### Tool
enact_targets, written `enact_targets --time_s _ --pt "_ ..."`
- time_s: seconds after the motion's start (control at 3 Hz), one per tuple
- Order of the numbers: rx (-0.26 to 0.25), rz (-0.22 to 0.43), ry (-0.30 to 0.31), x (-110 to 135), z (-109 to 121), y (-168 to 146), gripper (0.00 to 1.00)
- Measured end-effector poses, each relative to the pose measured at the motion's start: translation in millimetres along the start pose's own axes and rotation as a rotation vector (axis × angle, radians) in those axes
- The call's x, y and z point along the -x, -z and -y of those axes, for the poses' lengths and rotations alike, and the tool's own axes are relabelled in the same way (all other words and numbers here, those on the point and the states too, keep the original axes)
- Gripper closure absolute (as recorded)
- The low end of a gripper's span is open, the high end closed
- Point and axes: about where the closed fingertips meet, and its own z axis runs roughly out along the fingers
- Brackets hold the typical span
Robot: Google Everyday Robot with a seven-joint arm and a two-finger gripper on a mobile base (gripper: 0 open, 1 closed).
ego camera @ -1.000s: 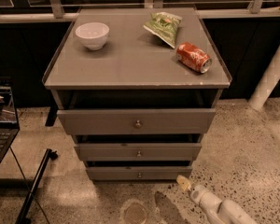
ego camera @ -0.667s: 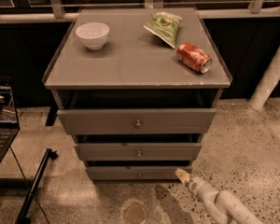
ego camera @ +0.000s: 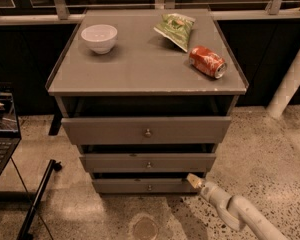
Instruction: Open bottom drawer
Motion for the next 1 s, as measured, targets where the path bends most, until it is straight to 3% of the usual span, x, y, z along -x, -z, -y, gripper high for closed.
enact_targets --time_s 1.0 --pt "-0.040 0.005 -0.045 2.0 29.9 -27.5 1.00"
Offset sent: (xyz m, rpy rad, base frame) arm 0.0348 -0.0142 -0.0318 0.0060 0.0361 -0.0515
